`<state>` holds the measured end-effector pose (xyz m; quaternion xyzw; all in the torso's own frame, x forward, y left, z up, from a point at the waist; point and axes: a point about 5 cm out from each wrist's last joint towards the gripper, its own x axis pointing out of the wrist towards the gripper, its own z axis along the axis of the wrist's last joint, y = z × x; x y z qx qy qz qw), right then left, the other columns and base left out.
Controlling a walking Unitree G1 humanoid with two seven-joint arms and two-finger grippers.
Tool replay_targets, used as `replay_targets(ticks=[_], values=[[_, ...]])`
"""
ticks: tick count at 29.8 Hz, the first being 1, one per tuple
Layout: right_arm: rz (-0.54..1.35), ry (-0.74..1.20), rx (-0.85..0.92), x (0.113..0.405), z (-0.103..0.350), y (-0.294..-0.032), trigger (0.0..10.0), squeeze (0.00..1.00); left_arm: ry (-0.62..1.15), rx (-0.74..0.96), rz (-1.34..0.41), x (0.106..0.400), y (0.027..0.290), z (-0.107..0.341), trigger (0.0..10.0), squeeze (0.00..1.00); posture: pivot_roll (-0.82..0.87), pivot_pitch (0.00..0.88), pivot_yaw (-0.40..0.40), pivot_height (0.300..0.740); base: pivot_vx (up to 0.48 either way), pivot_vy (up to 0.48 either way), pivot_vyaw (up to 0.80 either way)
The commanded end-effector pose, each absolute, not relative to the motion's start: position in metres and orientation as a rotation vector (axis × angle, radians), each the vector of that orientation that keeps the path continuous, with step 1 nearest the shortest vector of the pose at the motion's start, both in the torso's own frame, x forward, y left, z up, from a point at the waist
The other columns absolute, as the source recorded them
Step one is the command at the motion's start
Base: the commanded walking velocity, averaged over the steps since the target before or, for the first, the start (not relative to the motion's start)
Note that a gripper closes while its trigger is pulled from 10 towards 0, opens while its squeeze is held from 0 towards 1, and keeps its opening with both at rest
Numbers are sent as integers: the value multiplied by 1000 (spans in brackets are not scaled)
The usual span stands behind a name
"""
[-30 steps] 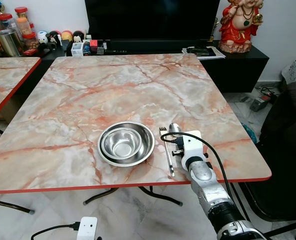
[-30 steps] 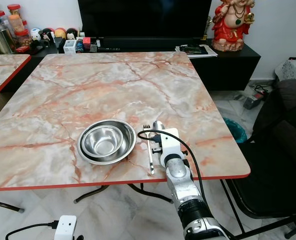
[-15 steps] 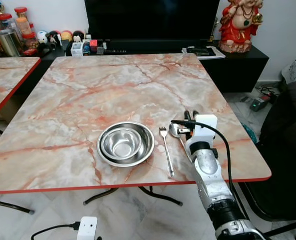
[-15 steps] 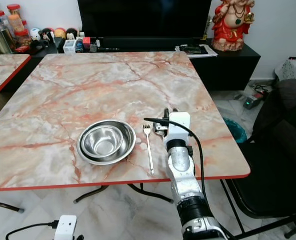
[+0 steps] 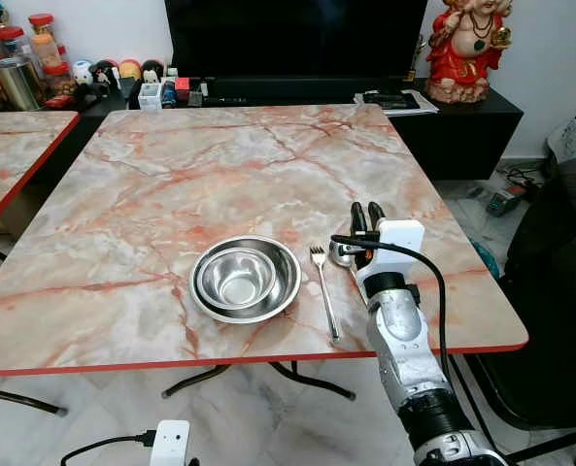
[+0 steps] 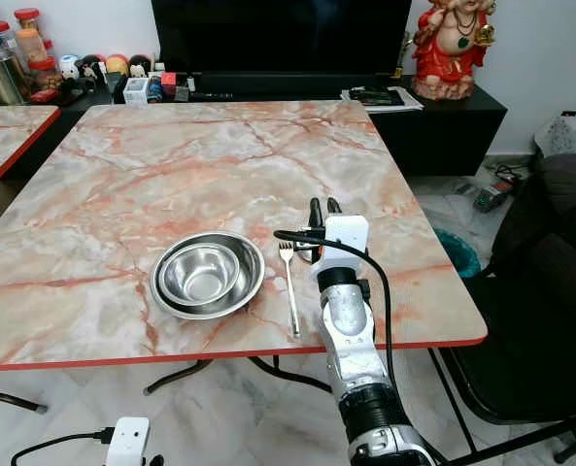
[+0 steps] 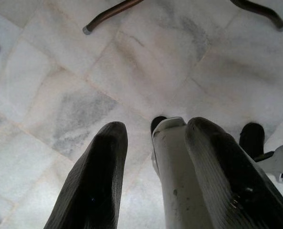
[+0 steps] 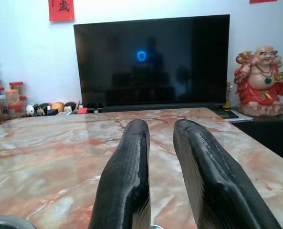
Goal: Setting the table
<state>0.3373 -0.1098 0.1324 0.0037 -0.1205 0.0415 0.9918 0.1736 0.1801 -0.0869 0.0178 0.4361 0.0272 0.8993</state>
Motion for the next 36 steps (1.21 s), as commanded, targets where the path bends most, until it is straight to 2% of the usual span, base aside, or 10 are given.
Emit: replay_targets(ticks=[1, 36], values=[[101, -264, 22, 338, 138, -105, 10000, 0, 901, 33, 68, 173, 183, -87, 10000, 0, -21, 0, -25, 701, 0, 330, 0], [120, -260, 24, 340, 138, -101, 10000, 0, 891, 31, 78, 177, 184, -85, 10000, 0, -20, 0, -26, 701, 0, 373, 0]])
